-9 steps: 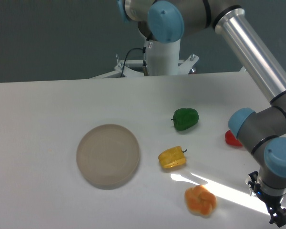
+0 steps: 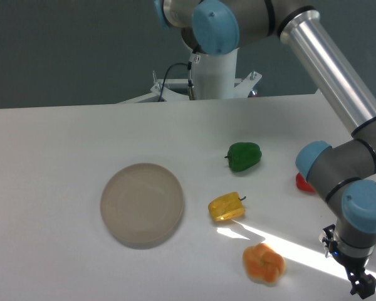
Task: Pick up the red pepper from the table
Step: 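Raise the open gripper and move it above the red pepper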
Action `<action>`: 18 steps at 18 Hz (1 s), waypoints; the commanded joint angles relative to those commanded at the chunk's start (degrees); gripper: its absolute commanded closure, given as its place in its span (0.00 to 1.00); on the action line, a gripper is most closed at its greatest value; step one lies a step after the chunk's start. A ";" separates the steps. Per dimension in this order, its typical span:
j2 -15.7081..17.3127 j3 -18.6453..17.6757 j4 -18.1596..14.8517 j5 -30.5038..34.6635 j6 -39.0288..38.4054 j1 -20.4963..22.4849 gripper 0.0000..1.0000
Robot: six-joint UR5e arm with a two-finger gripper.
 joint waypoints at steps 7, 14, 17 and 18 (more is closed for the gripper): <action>9.14 -12.21 0.00 0.26 2.81 -1.14 0.00; 14.59 -19.25 0.70 0.88 13.89 2.10 0.00; 17.49 -23.64 0.88 0.88 21.34 5.43 0.00; 18.37 -24.70 0.88 0.88 22.76 6.58 0.00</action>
